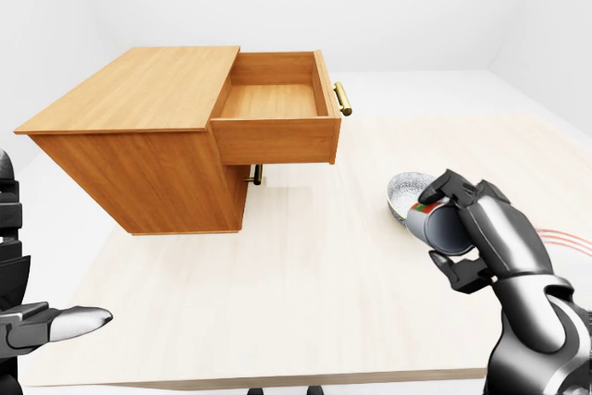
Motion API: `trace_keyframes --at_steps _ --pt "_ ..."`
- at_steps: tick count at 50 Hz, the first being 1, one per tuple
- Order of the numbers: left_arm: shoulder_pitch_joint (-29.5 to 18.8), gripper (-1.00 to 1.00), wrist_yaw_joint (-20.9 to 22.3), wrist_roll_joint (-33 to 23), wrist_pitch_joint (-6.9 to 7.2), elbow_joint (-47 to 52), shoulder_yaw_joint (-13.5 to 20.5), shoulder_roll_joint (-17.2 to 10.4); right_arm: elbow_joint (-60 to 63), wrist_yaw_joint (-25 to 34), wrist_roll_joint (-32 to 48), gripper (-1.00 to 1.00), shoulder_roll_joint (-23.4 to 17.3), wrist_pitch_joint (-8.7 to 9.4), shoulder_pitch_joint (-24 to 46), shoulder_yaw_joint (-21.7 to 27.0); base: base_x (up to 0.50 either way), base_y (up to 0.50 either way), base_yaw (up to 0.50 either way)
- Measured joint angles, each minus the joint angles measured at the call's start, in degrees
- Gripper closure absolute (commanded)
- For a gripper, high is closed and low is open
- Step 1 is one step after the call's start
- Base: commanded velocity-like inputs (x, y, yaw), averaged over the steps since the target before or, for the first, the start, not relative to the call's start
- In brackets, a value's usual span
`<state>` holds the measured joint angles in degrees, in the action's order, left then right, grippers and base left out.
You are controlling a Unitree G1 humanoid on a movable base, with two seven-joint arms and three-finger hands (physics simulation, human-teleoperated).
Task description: Put the ketchup in the top drawer of the cabinet.
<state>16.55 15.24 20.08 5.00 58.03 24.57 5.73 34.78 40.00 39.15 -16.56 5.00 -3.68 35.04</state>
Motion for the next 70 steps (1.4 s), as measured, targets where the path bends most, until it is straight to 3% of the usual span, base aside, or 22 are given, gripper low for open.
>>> trace_keyframes --at_steps 19,30,44,55,62,70 --pt "0.0 -1.0 0.1 0.5 0.0 0.4 0.5 0.1 14.3 0.0 0.6 1.0 2.4 0.0 5.1 -15.4 0.0 0.0 0.0" --pt "-0.2 -1.0 0.0 1.1 0.0 0.6 1.0 -0.1 20.6 0.0 4.0 1.0 4.0 0.0 5.6 -21.7 0.0 0.0 0.0" --pt "-0.3 -1.0 0.0 1.2 0.0 0.6 1.1 -0.1 24.0 0.0 6.4 1.0 15.2 0.0 1.4 -21.0 0.0 0.0 0.0" --pt "-0.3 -1.0 0.0 1.2 0.0 0.5 1.1 -0.1 24.7 0.0 6.9 1.0 19.1 0.0 0.0 -20.2 0.0 0.0 0.0" --pt "-0.4 -1.0 0.0 1.3 0.0 0.5 1.3 -0.2 24.8 0.0 9.0 1.0 19.2 0.0 1.1 -21.5 0.0 0.0 0.0" --pt "-0.6 -1.0 0.0 1.7 0.0 0.2 1.5 -0.4 21.7 0.0 15.2 1.0 13.0 0.0 10.6 -26.9 0.0 0.0 0.0"
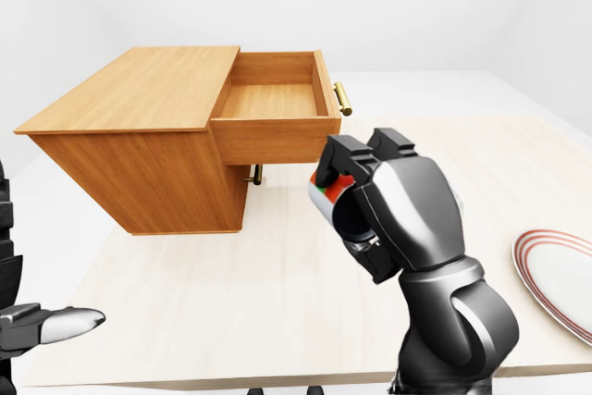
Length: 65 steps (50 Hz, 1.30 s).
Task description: Put the ketchup in the top drawer of the cabinet.
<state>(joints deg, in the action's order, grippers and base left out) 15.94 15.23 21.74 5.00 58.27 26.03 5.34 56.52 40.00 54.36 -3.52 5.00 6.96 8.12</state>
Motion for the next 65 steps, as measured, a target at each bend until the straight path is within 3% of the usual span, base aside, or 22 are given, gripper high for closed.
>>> trace_keyframes --at_steps 14,23,40,48,65 --pt "-0.3 -1.0 -0.1 0.1 0.0 -0.5 -0.2 -0.3 -16.4 0.0 10.5 1.0 -8.7 0.0 26.5 -4.3 0.0 0.0 0.0" --pt "-0.3 -1.0 -0.2 0.3 0.0 -0.4 -0.1 -0.4 -23.1 0.0 12.9 1.0 -12.7 0.0 37.5 -7.1 0.0 0.0 0.0" --pt "-0.5 -1.0 -0.2 1.1 0.0 0.1 0.8 -0.4 -40.9 0.0 13.2 1.0 -14.5 0.0 55.3 -8.9 0.0 0.0 0.0" --pt "-0.7 -1.0 -0.3 1.4 0.0 0.0 1.0 -0.6 -56.7 0.0 9.6 1.0 -13.4 0.0 65.7 -7.4 0.0 0.0 0.0" --pt "-0.5 -1.0 -0.2 1.2 0.0 -0.2 0.6 -0.6 -91.4 0.0 -5.5 1.0 -13.9 0.0 83.3 -6.7 0.0 0.0 0.0"
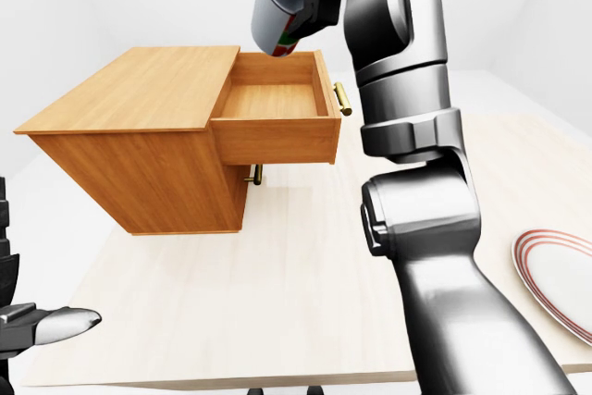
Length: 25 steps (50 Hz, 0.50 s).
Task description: Put the ketchup in the top drawer of the cabinet.
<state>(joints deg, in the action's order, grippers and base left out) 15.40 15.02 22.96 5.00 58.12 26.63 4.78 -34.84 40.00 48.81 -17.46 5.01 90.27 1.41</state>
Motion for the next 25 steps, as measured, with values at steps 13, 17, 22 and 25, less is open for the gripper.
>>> trace_keyframes --at_steps 13,17,22,25 --pt "0.2 -1.0 0.2 -0.6 0.0 -0.1 -0.7 0.1 -20.1 0.0 -9.2 1.0 -0.4 0.0 9.3 0.0 0.0 0.0 0.0" --pt "0.3 -1.0 0.2 -0.8 0.0 -0.1 -0.8 0.1 -24.1 0.0 -10.9 1.0 -0.4 0.0 11.1 -0.2 0.0 0.0 0.0" --pt "0.2 -1.0 0.2 -1.1 0.0 -0.3 -1.0 0.1 -28.0 0.0 -12.6 1.0 -0.3 0.0 12.6 -0.3 0.0 0.0 0.0" --pt "0.2 -1.0 0.1 -1.1 0.0 -0.3 -1.0 0.1 -29.8 0.0 -13.5 1.0 -0.2 0.0 13.2 -0.3 0.0 0.0 0.0"
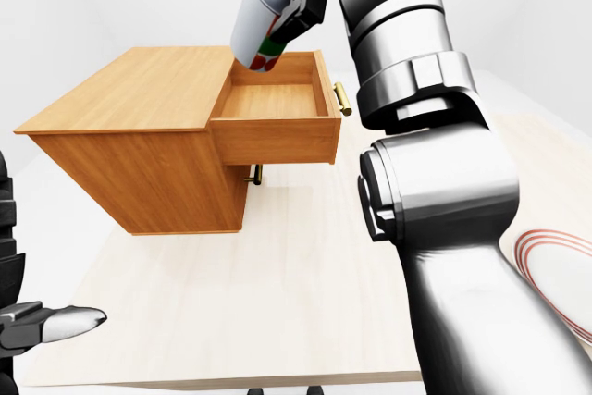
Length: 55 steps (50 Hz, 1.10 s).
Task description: Put the ketchup in the top drawer of the cabinet.
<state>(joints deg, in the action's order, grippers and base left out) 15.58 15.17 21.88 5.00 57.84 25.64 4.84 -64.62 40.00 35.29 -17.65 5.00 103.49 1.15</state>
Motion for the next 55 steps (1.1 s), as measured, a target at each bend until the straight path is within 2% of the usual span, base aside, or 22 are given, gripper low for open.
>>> trace_keyframes --at_steps 20,55 --pt "-0.3 -1.0 -0.2 -0.4 0.0 -0.3 -0.1 -0.2 -6.1 0.0 -1.5 1.0 -0.5 0.0 0.3 -0.2 0.0 0.0 0.0" --pt "-0.5 -1.0 -0.4 0.1 0.0 -0.2 0.3 -0.4 -8.4 0.0 -1.9 1.0 -0.5 0.0 -2.7 0.2 0.0 0.0 0.0"
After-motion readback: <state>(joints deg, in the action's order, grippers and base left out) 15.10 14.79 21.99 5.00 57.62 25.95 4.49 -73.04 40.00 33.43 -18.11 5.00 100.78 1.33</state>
